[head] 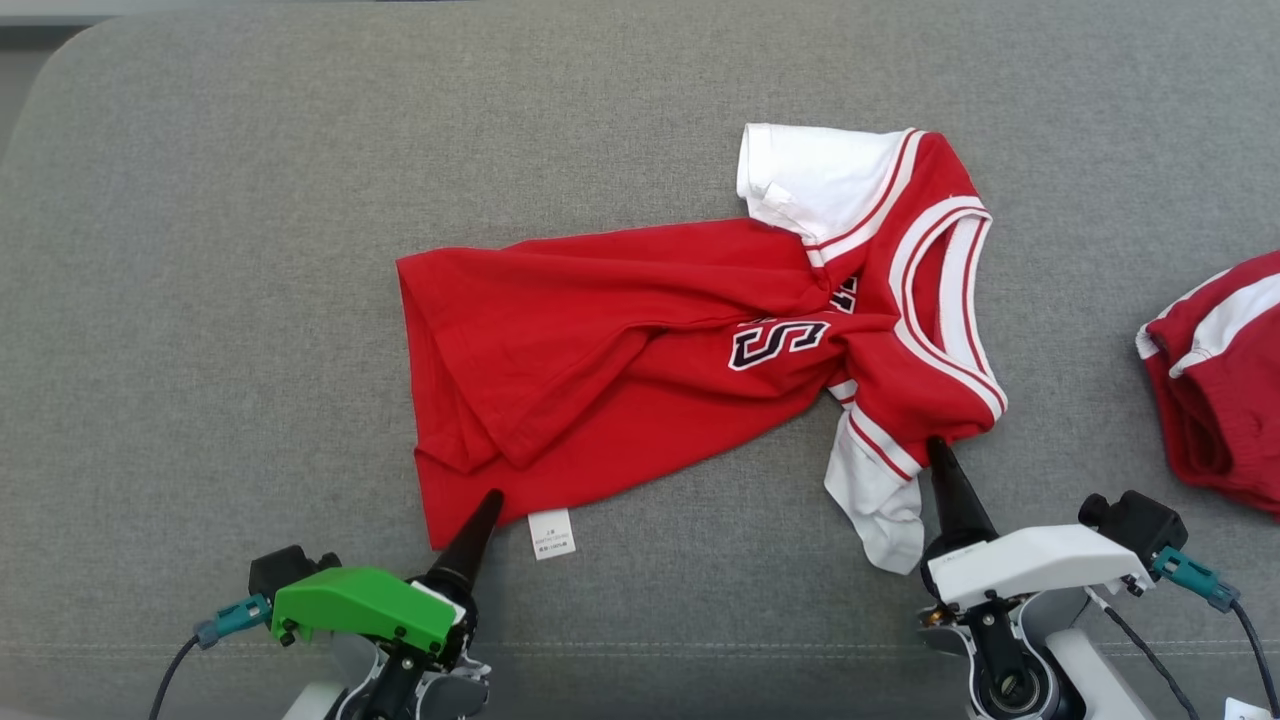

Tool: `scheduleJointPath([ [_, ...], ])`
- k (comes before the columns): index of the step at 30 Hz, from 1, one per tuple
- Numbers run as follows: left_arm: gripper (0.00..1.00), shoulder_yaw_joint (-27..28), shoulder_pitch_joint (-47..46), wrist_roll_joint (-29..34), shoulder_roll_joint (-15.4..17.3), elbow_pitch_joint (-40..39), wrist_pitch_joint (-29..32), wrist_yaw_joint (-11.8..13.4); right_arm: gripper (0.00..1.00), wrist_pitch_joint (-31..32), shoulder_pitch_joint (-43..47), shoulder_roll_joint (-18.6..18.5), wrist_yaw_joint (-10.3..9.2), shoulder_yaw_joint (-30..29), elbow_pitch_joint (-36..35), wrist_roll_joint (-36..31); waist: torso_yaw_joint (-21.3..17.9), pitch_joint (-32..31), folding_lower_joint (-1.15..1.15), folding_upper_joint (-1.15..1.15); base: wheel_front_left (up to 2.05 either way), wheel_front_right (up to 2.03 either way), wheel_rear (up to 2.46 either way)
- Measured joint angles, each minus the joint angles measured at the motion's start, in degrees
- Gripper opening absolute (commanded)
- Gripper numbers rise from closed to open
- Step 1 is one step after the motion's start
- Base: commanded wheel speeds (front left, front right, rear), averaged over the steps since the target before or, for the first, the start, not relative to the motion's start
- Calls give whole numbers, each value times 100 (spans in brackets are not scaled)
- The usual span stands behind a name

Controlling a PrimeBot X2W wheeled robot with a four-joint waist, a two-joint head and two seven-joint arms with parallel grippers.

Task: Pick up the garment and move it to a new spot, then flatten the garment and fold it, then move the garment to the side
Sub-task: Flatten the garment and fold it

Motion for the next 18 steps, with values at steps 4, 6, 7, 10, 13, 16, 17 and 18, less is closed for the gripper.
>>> scheduleJointPath([
  [4,0,40,-52,-16,-37,5,4,-121,0,-3,-70,1,52,-32,-138,19,-20,-19,0,0,0,0,0],
  [6,0,141,-104,-21,-13,-13,-31,-191,0,-3,-187,1,110,-38,-257,20,-32,-52,0,0,0,0,0],
  [7,0,215,-136,-21,15,-45,-82,-237,0,-2,-255,1,122,-43,-324,21,-40,-74,0,0,0,0,0],
  [10,0,427,-213,-30,74,-182,-180,-359,0,0,-383,-7,171,-64,-490,40,-57,-125,0,0,0,0,0],
  [13,0,695,-452,-64,208,-521,-313,-477,0,56,-610,-68,229,-177,-797,111,-81,-224,0,0,0,0,0],
  [16,0,934,-827,-54,379,-927,-379,-539,0,110,-980,-202,260,-408,-1133,229,-96,-346,0,0,0,0,0],
  [17,0,988,-940,-41,421,-1068,-411,-555,0,134,-1105,-223,264,-485,-1257,304,-99,-390,0,0,0,0,0],
  [18,0,1040,-1038,-23,452,-1202,-415,-556,0,171,-1221,-240,278,-536,-1368,355,-102,-438,0,0,0,0,0],
])
